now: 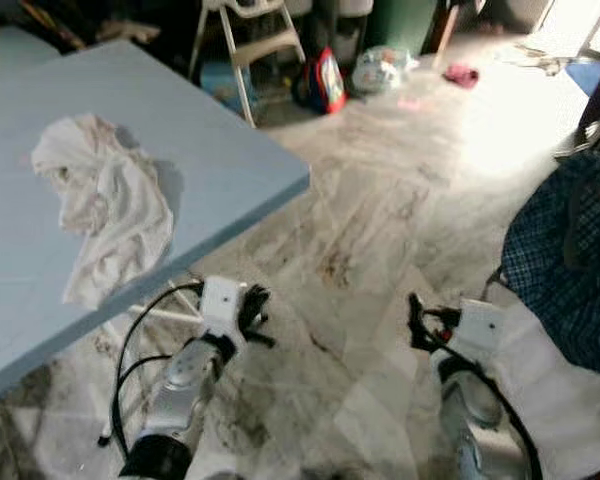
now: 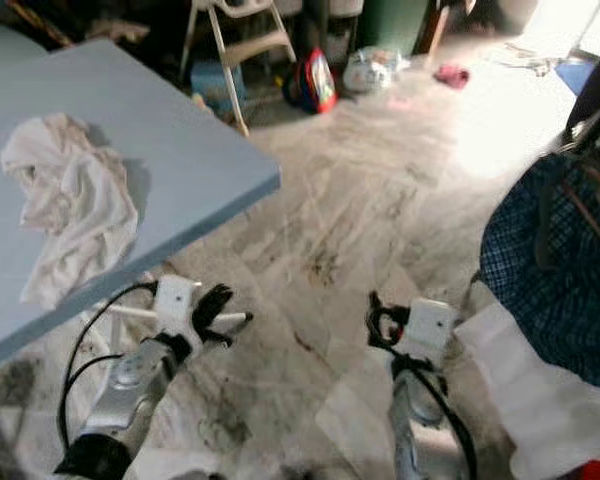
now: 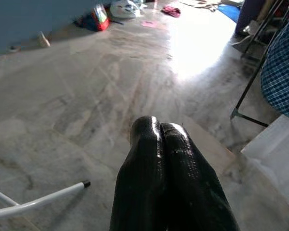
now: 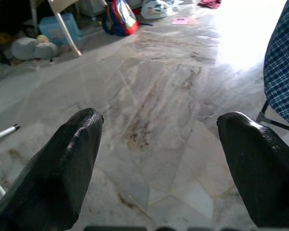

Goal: Hang hanger

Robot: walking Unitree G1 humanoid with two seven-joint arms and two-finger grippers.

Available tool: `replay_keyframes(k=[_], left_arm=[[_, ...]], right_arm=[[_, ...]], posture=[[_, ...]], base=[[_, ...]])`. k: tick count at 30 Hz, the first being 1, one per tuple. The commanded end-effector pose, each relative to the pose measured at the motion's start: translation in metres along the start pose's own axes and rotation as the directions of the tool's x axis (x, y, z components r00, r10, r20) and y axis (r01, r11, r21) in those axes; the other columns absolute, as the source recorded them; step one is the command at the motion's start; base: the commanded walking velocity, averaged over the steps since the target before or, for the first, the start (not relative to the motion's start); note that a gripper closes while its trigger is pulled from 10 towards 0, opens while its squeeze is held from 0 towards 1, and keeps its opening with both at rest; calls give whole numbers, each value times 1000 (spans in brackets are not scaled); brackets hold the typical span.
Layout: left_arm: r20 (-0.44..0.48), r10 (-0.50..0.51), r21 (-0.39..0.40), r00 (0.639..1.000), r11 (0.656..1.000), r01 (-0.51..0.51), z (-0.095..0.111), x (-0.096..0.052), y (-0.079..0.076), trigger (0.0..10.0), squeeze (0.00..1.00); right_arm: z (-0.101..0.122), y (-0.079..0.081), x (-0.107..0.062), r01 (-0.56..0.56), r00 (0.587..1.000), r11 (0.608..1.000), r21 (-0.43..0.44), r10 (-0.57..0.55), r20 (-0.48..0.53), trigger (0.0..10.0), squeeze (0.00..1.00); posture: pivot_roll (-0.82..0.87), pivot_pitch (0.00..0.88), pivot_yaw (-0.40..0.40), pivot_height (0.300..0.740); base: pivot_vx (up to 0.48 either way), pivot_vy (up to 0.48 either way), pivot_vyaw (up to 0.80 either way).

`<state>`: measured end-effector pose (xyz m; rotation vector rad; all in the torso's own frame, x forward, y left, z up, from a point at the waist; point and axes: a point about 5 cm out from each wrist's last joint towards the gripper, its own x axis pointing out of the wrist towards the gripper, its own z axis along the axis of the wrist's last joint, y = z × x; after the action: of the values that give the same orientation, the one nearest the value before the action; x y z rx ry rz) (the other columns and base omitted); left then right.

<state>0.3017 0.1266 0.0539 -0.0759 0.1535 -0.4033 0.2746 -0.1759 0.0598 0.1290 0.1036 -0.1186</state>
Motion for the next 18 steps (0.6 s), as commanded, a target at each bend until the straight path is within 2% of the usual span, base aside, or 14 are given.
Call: replay_keyframes(k=[1,5,10,18], left_arm=[[-6,-35,-8,999,999,35,-2,2,-10,10000,0],[-8,-34,-6,999,999,34,-2,2,-9,10000,0],[0,-12,-23,1000,1000,12,0,3,-7,10000,0],[5,-17,-33,1000,999,17,3,5,-4,10000,0]], right_arm=[[-1,-10,-4,30,1000,1000,-4,-30,-5,10000,0],[-3,-10,-4,40,999,999,11,-39,-16,10000,0],[-6,-11,-4,48,998,998,34,-47,-43,10000,0],[-8,-5,-3,23,998,1000,4,-23,-62,10000,0]], posture=[[11,190,-6,740],[11,189,-4,740],[11,184,1,740],[11,177,4,740]], base=[[0,-379,0],[0,-368,0],[0,0,0],[0,0,0]])
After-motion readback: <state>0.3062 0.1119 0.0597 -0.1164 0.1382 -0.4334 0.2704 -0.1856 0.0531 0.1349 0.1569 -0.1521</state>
